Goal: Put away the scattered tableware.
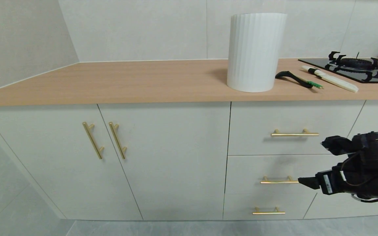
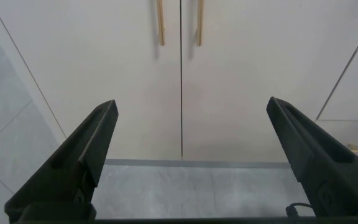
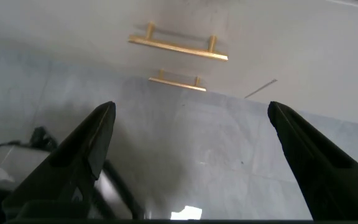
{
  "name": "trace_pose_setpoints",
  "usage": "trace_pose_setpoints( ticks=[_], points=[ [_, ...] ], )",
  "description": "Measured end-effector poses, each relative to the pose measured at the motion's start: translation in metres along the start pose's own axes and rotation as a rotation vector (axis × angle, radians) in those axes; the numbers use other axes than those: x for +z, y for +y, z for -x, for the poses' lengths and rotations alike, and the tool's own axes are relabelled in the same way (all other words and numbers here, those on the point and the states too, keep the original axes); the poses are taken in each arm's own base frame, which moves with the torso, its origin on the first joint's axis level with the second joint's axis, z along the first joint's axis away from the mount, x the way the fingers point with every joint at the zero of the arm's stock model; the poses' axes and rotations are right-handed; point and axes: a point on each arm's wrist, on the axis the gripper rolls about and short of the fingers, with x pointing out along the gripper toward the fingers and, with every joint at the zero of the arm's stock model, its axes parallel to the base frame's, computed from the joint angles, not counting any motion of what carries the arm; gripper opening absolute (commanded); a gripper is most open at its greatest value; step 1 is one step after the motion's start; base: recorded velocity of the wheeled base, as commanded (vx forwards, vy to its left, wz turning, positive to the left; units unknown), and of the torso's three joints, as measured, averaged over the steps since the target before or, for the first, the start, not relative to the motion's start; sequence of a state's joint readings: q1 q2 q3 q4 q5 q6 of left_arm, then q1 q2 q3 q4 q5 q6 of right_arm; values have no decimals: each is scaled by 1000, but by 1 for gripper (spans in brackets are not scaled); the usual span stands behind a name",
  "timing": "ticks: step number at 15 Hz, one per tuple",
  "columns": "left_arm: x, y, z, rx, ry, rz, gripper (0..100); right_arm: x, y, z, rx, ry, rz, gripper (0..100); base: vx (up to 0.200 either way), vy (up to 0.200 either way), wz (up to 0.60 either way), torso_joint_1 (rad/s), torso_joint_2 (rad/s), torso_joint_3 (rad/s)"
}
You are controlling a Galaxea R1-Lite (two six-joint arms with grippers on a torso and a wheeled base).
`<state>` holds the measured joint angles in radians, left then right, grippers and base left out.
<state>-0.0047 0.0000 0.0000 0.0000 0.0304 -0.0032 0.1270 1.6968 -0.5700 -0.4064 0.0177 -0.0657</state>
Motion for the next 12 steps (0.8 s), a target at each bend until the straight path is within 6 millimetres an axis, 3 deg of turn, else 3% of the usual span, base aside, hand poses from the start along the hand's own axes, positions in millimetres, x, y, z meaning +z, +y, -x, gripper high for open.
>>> trace_pose_setpoints(
  ticks=[5, 12],
  points=[
    [0, 0, 0, 0, 0, 0, 100, -22, -1, -74, -37, -3, -48, 100, 0, 0, 0, 0, 0, 0],
    [0, 0, 0, 0, 0, 0, 100, -42, -4, -128, -170, -138, -107, 100, 0, 0, 0, 0, 0, 0]
  ],
)
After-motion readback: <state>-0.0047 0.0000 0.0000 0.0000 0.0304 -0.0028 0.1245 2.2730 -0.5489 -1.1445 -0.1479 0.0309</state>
